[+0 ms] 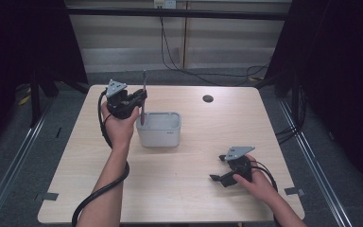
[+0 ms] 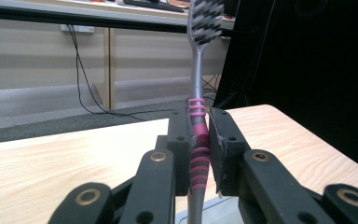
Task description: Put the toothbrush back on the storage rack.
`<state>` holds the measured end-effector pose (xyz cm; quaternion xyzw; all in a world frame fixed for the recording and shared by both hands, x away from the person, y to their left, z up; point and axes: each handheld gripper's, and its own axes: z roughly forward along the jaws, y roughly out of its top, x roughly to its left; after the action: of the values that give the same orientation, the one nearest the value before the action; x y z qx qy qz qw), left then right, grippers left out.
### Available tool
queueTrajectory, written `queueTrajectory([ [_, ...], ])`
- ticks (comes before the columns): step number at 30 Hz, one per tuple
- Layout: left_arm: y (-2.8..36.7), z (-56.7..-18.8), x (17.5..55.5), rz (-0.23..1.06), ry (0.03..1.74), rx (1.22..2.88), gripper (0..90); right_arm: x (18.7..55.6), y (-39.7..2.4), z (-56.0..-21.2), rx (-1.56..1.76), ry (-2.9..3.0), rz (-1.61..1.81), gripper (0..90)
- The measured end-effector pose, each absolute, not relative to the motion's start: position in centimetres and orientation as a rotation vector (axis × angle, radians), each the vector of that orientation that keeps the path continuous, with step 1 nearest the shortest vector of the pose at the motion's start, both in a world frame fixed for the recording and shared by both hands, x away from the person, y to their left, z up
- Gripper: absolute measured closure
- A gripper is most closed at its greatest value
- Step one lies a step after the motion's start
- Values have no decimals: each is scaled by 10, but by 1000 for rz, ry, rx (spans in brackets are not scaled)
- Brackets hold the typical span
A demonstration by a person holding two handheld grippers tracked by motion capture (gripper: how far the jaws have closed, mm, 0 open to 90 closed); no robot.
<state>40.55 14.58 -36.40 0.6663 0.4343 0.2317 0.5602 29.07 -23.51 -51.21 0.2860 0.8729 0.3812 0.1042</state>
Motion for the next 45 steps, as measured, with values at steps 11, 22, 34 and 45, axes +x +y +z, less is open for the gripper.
queueTrajectory([
  [11, 149, -373, 405, 544, 1036, 1569, 797, 291, -235, -512, 843, 2575, 1124, 124],
  [22, 147, -380, 402, 544, 1047, 1572, 796, 291, -235, -512, 843, 2575, 1124, 124],
  [34, 149, -387, 399, 543, 1055, 1573, 796, 291, -235, -512, 844, 2574, 1125, 124],
  [45, 150, -393, 396, 541, 1062, 1572, 795, 291, -235, -512, 843, 2574, 1124, 124],
])
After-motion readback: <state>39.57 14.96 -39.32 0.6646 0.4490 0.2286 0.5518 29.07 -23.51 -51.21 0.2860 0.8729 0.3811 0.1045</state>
